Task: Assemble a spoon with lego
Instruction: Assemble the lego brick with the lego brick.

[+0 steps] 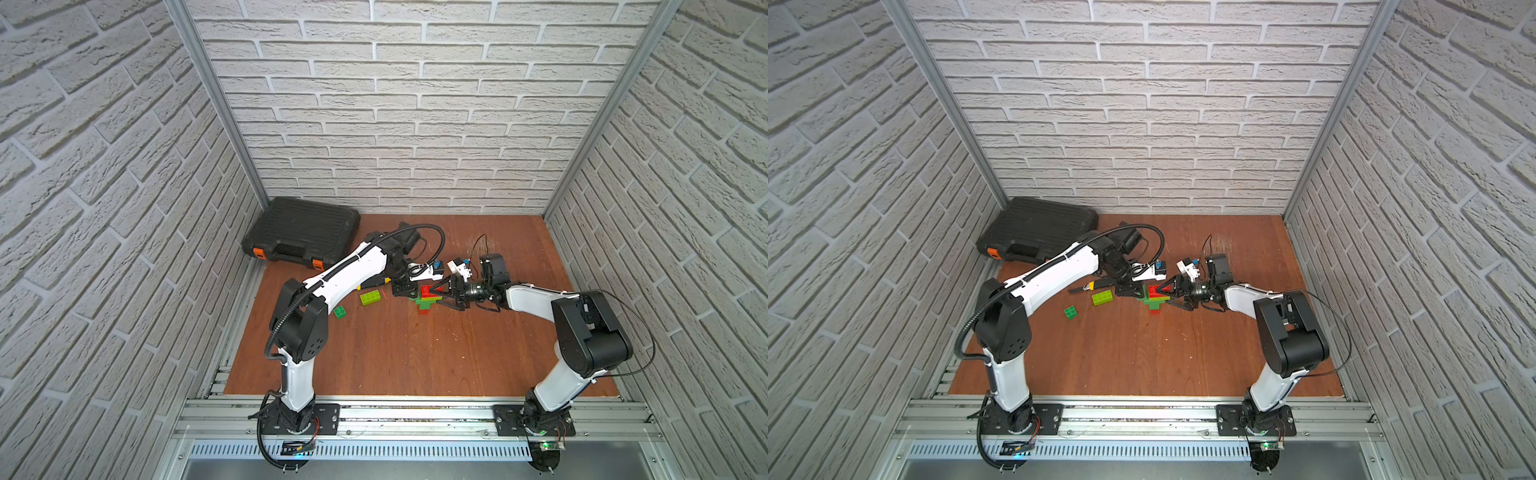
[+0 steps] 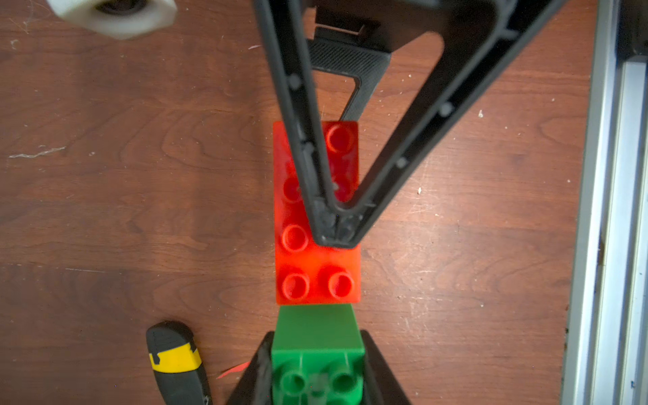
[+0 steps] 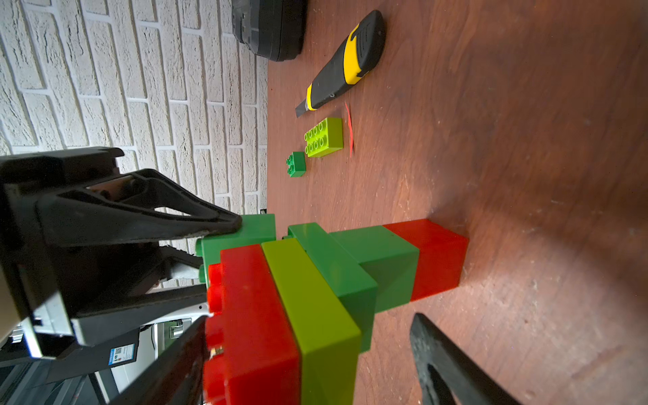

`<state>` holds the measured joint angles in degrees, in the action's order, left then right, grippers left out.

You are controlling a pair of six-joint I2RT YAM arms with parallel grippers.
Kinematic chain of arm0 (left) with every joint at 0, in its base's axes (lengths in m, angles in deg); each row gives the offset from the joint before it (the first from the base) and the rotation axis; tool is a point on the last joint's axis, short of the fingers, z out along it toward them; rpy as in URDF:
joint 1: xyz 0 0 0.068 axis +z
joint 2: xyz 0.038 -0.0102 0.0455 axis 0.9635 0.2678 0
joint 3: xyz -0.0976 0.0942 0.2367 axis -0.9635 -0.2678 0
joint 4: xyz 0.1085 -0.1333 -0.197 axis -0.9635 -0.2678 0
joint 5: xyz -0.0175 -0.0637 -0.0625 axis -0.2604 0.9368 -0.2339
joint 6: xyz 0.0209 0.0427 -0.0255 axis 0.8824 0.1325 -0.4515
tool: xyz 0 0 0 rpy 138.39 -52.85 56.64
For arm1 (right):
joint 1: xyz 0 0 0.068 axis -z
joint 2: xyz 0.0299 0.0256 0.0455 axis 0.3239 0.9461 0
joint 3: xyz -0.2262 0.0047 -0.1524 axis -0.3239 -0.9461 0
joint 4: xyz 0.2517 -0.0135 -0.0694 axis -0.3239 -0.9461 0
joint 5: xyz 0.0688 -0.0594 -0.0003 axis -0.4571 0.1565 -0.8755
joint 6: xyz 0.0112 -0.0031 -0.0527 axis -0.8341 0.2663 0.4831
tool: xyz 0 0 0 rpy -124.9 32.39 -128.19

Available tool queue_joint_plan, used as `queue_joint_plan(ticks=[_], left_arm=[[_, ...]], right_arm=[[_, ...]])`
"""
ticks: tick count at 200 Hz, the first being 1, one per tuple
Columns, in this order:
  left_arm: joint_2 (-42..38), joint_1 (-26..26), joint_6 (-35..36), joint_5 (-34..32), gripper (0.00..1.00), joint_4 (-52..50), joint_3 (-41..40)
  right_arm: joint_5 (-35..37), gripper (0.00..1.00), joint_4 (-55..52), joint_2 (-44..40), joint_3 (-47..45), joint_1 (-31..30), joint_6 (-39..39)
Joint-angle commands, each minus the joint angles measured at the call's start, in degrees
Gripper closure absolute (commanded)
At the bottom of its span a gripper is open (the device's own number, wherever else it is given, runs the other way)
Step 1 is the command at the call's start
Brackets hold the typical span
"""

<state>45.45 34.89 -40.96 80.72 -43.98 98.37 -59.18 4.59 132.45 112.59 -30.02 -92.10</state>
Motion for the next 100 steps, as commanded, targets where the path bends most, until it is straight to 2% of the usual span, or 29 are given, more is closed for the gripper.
queue_joint_plan(ticks=[1,62,100], left_arm=[[1.5,-0.4,0.6,1.2,0.95,-2.0,1.5],[3.6,-1.5,0.5,1.1,0.95,-2.7,3.3],[6.0,-1.9,1.4,0.7,0.96,-6.9,6.6]], right_arm=[[0.2,0.13,1.2,0.9,0.9,-0.4,0.1],[0.6,0.14,-0.3,1.2,0.9,-0.5,1.4],[1.1,0.14,-1.2,2.0,0.8,-0.5,2.2]])
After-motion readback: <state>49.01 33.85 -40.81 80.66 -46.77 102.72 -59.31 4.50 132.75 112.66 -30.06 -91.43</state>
